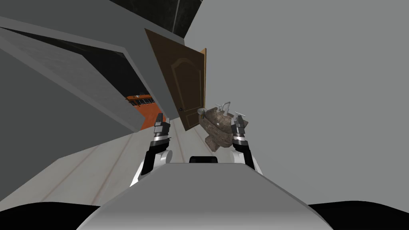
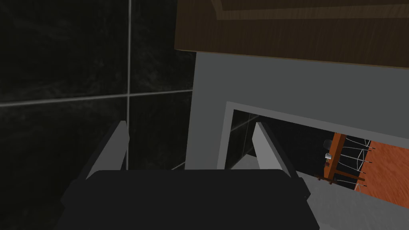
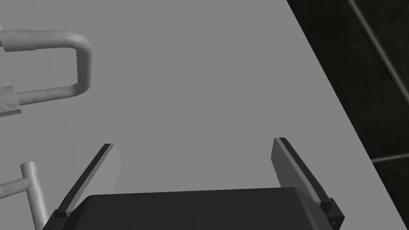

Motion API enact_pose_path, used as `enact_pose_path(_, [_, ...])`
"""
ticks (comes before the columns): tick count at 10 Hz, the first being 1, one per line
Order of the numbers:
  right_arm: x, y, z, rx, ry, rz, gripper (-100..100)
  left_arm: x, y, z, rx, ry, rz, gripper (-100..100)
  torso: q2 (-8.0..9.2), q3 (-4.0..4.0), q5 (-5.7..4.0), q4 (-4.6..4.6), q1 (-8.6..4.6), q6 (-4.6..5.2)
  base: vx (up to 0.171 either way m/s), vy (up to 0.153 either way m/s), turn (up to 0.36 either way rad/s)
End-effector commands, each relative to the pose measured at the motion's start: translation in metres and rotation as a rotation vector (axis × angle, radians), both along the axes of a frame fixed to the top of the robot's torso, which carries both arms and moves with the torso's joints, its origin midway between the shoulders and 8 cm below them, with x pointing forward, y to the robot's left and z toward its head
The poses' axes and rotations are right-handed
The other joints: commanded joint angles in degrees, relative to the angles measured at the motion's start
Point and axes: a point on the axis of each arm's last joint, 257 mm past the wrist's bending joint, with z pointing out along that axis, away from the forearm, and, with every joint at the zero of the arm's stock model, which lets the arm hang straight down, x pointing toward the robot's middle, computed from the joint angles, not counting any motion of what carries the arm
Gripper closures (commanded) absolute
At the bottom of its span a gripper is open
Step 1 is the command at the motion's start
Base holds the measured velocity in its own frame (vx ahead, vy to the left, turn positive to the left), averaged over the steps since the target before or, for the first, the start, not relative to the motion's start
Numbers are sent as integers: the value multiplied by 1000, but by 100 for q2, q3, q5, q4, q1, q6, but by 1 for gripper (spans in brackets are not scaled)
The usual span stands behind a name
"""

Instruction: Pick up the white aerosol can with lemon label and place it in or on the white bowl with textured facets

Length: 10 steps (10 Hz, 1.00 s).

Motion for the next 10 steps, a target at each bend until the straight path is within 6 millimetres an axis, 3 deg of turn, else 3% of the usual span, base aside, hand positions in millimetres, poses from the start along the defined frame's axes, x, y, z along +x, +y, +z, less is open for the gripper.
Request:
enact_pose_path(1, [2, 3, -2, -45, 6, 3, -100, 0, 0, 0, 0, 0, 0, 0, 0, 0, 0, 0, 0, 0, -3, 23, -42])
enact_pose_path(10, [20, 15, -19, -374, 15, -64, -100, 0, 0, 0, 0, 0, 0, 0, 0, 0, 9, 0, 39, 0, -5, 83, -81])
